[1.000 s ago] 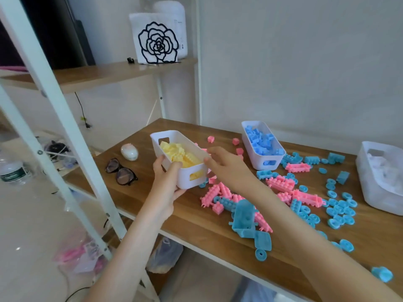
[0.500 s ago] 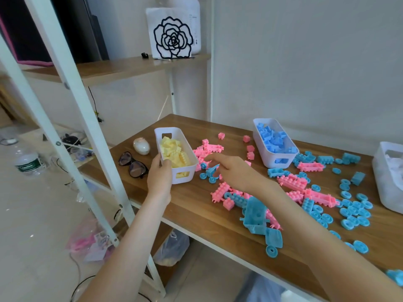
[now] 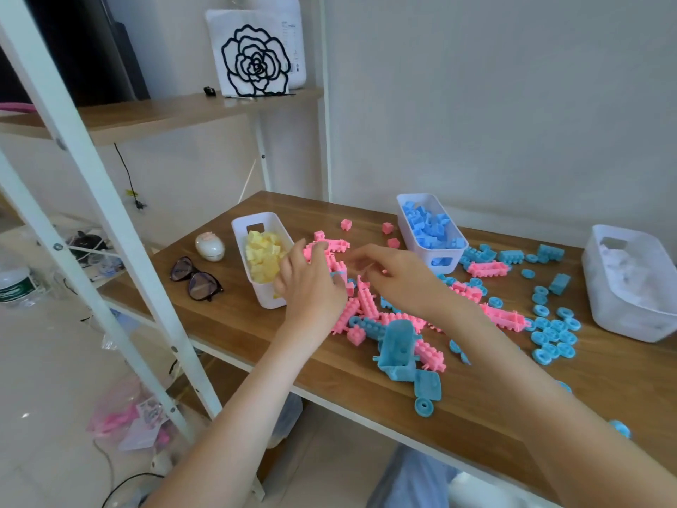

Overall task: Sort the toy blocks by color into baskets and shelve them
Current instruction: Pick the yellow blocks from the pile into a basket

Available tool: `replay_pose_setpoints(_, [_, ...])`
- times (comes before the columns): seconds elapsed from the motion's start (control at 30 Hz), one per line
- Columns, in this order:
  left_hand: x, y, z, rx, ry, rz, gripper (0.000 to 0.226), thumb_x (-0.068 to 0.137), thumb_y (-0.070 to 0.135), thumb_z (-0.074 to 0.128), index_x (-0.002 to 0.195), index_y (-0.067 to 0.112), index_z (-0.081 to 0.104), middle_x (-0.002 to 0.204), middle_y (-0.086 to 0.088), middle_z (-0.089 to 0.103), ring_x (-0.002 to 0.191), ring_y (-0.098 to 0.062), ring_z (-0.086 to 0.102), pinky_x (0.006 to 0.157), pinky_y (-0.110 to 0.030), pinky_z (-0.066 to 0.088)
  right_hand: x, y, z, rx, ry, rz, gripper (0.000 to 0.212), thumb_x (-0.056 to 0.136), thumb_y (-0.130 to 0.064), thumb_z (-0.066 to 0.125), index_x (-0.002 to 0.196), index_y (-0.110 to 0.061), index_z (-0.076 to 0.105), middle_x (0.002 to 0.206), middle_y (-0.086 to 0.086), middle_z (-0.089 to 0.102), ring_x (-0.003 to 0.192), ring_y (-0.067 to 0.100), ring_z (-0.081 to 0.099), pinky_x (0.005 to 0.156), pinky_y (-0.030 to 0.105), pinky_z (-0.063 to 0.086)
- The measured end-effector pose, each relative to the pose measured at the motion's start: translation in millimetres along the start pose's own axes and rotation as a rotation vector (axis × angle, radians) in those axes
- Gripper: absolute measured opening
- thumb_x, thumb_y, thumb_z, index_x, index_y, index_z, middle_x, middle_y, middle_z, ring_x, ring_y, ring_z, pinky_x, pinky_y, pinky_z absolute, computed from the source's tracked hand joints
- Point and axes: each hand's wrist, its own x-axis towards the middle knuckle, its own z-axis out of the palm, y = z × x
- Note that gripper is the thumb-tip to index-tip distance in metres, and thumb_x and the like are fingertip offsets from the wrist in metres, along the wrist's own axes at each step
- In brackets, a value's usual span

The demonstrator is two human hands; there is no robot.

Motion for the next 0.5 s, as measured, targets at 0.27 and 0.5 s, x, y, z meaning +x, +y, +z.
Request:
replay_pose_setpoints(0.27, [7.3, -46.4, 4.3, 0.414, 0.088, -0.118, 0.043, 0.086, 0.021, 0.061, 0.124, 0.014, 0.041, 0.118, -0.007, 0.056, 0.12, -0.025, 0.041, 0.101, -0.042, 0.023, -20.1, 27.0, -17.7, 0.027, 0.036, 0.111, 0.032, 0.096, -0.009, 0.038, 0.114, -0.023, 0.06, 0.103, -0.012, 0.06, 0.094, 0.004, 0.06, 0.068, 0.006, 0.043])
replay_pose_setpoints(0.5, [7.3, -50.7, -15.8, 0.388, 0.029, 0.078, 0.024, 0.098, 0.013, 0.043, 0.112, 0.026, 0.057, 0.097, 0.007, 0.066, 0.103, -0.019, 0.045, 0.087, -0.035, 0.022, -10.2, 11.2, -0.6, 0.003, -0.014, 0.06, 0.029, 0.098, -0.013, 0.039, 0.118, -0.02, 0.06, 0.105, -0.008, 0.059, 0.092, 0.012, 0.06, 0.072, 0.012, 0.045])
